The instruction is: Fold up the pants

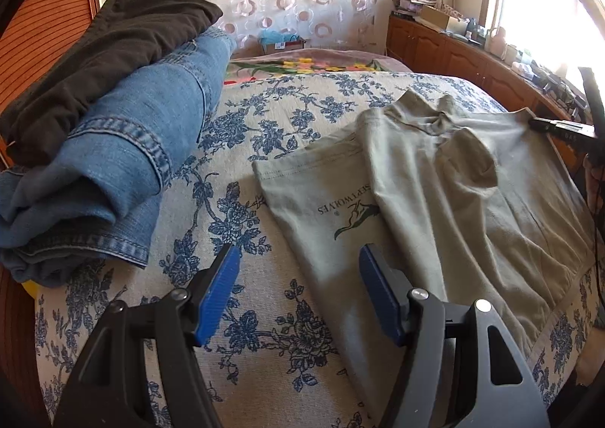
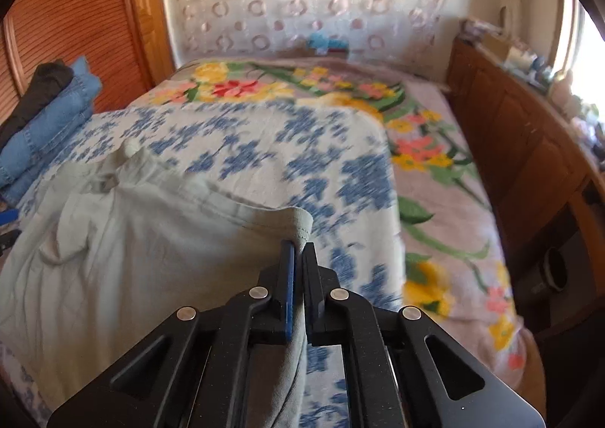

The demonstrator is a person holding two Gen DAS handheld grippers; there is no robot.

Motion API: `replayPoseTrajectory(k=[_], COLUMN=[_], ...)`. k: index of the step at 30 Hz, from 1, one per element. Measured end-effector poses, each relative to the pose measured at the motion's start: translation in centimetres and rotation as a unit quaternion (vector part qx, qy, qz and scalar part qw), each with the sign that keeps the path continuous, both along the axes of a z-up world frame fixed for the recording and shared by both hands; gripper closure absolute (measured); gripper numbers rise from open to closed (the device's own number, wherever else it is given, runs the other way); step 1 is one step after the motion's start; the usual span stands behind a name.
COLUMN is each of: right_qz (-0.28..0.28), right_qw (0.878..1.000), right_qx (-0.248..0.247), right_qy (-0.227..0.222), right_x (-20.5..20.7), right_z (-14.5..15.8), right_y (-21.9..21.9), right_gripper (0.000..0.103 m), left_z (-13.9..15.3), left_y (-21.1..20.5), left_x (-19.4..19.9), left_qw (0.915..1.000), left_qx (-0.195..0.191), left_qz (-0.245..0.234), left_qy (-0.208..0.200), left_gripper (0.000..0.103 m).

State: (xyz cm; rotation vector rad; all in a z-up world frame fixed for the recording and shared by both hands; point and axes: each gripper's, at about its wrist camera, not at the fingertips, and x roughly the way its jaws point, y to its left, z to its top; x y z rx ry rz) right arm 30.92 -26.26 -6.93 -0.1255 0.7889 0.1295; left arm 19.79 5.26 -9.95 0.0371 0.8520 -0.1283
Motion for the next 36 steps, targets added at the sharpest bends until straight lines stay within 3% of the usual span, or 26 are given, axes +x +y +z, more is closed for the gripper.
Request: replayPoseTrajectory(k=[6,10,17,21,24,29,32,36], right_qz=[-0.032,-0.057,-0.046,-0.040,0.001,0.041,0.045,0.048], right_qw=[0.999,0.997,0.998,0.999,0.999,0.998,0.998,0.998], right_qx=[-0.033,-0.057,-0.037,-0.003,0.034,0.039,0.032,0.020], right_qy=[0.003,-0.018,-0.010,-0.015,-0.004,0.026,0.036,0.041], right_x=[0.3,0.2,-0.2,-1.1,-1.8,-1.9,-1.8,-1.8], right_z=[-0.5,0.2,0.6,1.4,1.5,0.0,-1.0,-1.9], right_y=[-0.9,-1.4,-1.7,-1.4,-0.3,2.1,2.6,3.0], right_gripper=[0.102,0.103,0.102,0.084,0.073,0.072,0.072,0.071], left_z=[-0.3,-0.4,0.1,1.1,1.1,0.0,0.0,0.0], left_y=[0.2,0.3,0.1,0.2,0.2,0.4,0.4,0.8], left_x=[0.1,0.3,0.3,1.3,2.5,3.9,4.0,4.0], left_qw=[0.9999,0.9999,1.0000,0.9995,0.9995,0.9990,0.9994,0.9997], left_qx=[-0.001,0.002,0.001,-0.027,-0.027,-0.030,-0.020,-0.011], left_qz=[0.005,0.008,-0.004,-0.017,-0.017,-0.018,-0.016,-0.013], left_qy=[0.010,0.011,0.000,-0.003,0.005,0.029,0.023,0.016], left_gripper=[0.037,0.037,0.037,0.051,0.060,0.066,0.074,0.100])
